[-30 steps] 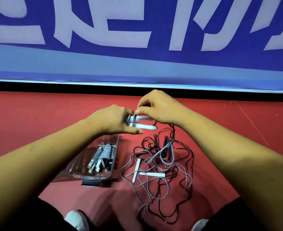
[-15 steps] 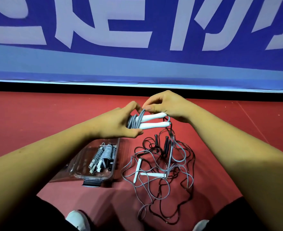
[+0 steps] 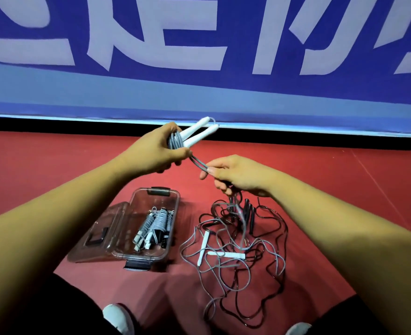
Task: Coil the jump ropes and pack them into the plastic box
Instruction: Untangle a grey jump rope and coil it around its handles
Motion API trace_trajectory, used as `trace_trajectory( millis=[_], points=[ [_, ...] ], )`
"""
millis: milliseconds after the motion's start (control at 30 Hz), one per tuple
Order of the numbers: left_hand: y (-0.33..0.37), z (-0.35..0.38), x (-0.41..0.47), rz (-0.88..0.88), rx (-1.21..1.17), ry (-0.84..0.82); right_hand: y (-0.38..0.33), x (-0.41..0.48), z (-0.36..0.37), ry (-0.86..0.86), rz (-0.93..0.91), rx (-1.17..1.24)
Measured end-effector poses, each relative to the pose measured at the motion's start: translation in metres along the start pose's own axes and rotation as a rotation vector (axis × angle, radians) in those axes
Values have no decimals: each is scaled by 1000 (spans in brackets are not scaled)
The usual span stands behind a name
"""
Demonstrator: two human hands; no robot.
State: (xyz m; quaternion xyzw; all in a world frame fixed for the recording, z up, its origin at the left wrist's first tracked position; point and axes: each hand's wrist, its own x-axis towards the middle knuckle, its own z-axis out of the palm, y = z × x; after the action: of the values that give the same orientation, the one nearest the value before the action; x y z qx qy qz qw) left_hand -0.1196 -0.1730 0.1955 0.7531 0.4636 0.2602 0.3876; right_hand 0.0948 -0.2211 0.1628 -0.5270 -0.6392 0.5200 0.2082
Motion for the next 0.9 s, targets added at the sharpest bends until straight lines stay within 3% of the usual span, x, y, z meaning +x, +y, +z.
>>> trace_trajectory(
  millis=[167,300,467,633,900],
  points=[
    [-17,-9,11,-7,375,74,-22,-2,16,117,-88,-325],
    [-21,-7,11,-20,536,-70,-33,0,21,174,-191,-684],
    [-19,5,6,67,810,-151,-41,0,20,279,-255,-866],
    [-7,17,1,103,806,-317,-40,6,3,368,-266,-663],
    [0,14,-7,174,597,-412,-26,16,-17,264,-228,-189]
  ],
)
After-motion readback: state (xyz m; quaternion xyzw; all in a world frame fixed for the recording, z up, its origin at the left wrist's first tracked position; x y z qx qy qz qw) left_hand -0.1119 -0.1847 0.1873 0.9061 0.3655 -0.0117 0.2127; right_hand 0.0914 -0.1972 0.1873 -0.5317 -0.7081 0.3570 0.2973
